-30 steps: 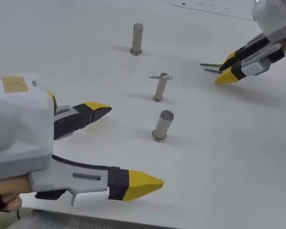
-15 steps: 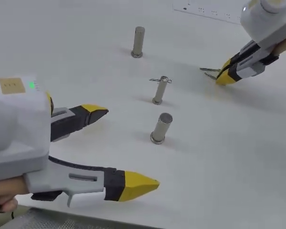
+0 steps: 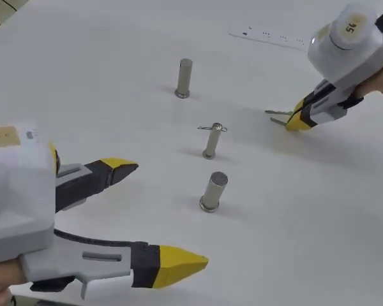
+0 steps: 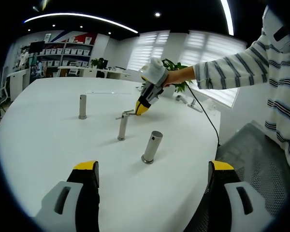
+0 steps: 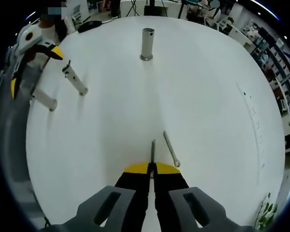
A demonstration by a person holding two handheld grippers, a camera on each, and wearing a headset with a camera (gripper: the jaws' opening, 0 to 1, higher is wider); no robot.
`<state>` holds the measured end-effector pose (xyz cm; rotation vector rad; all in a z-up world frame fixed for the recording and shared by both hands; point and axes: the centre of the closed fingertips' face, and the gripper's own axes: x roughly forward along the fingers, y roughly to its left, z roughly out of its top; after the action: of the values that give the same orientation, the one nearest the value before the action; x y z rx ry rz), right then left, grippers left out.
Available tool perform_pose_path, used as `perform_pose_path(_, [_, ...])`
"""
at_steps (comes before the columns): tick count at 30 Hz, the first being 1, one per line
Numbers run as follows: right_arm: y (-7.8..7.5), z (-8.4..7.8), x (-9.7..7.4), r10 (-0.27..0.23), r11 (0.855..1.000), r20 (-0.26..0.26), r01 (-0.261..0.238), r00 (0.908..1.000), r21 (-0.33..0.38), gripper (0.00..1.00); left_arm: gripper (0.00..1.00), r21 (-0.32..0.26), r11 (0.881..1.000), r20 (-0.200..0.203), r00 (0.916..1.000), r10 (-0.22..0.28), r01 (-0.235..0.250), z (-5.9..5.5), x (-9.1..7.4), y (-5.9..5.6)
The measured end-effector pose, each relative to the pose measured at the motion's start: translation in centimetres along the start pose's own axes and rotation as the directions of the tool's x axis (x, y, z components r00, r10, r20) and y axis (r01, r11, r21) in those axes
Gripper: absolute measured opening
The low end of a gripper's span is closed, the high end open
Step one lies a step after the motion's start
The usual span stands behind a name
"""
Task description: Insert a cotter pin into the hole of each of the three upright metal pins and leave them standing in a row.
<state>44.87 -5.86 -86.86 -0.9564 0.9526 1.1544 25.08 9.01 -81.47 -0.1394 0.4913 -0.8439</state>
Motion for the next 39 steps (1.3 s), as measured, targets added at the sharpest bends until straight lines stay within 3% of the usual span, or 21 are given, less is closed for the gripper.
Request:
perform_pose_path(3, [0.1,0.0,-0.1,-0.012,1.0,-0.009,0.011,0.9999,-0.016,0.02,0.93,0.006,1.0,-0.005,1.0,0.006,-0.006,0.1,-0.1,0.1])
perform_pose_path(6, [0.5,-0.1,-0.4,-0.024,0.995,-0.024,0.022,0.9994,-0.092,0.02,0.93,0.009,1.0,-0.004,0.9999,0.016,-0.016,0.4,-0.4,0.2])
perform_pose_path(8, [0.9,-0.1,-0.8,-0.023,0.997,-0.012,0.022,0.9997,-0.079,0.02,0.92,0.002,1.0,0.006,0.9997,0.024,-0.024,0.7,-0.7,0.2])
perform_pose_path(16, [2.1,1.4,-3.0,-0.062,0.996,0.104,0.069,0.9927,-0.064,0.02,0.91,-0.026,0.998,0.016,0.9985,0.053,-0.053,1.0,-0.9,0.4])
perform_pose_path(18, [1.9,1.6,-2.9,-0.073,0.994,0.124,0.082,0.9895,-0.07,0.02,0.9,-0.022,0.998,0.019,0.9984,0.053,-0.052,1.4,-0.9,0.3])
perform_pose_path(24, [3.5,1.8,-5.2,-0.103,0.988,0.173,0.122,0.9795,-0.1,0.02,0.85,-0.017,1.0,0.042,0.9988,0.026,-0.025,2.8,-0.6,-0.5])
perform_pose_path(28, [4.8,2.1,-6.6,-0.108,0.989,0.228,0.127,0.9677,-0.07,0.02,0.85,-0.018,1.0,0.067,0.9975,0.023,-0.022,3.6,-0.3,-0.6])
perform_pose_path(35, [5.9,2.5,-8.3,-0.154,0.983,0.298,0.175,0.9421,-0.046,0.02,0.78,-0.032,0.999,0.071,0.9972,0.021,-0.018,4.0,0.3,-0.1])
perform_pose_path(39, [6.9,3.3,-9.0,-0.175,0.978,0.333,0.203,0.9264,-0.049,0.02,0.75,-0.074,0.997,0.117,0.993,0.019,-0.011,5.2,0.7,0.0])
